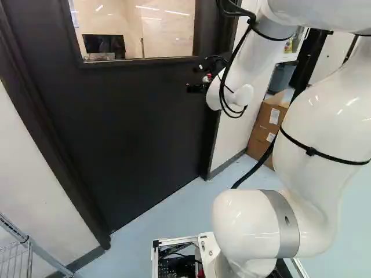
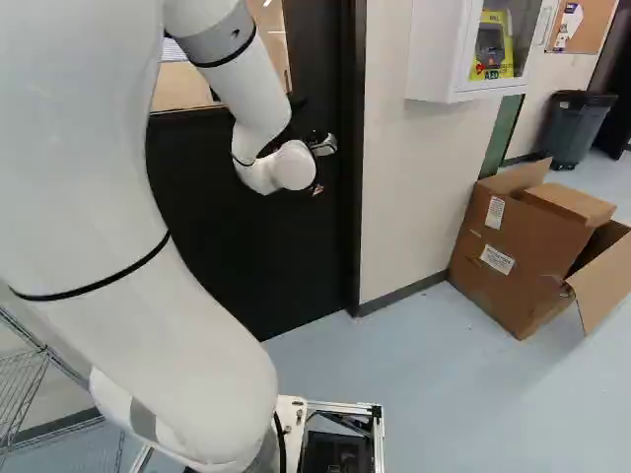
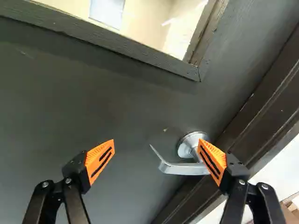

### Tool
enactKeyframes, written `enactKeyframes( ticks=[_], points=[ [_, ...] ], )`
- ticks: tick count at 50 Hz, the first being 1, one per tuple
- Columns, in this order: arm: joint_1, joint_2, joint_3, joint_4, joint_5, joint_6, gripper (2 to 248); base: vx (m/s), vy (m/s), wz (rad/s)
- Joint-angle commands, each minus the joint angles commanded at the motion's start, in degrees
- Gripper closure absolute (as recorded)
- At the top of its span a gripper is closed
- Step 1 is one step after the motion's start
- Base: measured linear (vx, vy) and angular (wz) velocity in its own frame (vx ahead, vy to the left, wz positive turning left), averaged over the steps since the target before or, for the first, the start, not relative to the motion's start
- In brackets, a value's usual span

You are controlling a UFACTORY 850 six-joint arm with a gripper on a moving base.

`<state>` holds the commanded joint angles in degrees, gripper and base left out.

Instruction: Open the door and move inside

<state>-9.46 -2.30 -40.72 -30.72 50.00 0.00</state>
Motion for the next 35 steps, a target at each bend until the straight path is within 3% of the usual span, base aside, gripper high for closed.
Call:
enactKeyframes(
  ticks=[35],
  points=[
    [0.17, -3.27, -1.66, 0.0, 0.0, 0.0, 3, 0.0, 0.0, 0.0]
  ],
)
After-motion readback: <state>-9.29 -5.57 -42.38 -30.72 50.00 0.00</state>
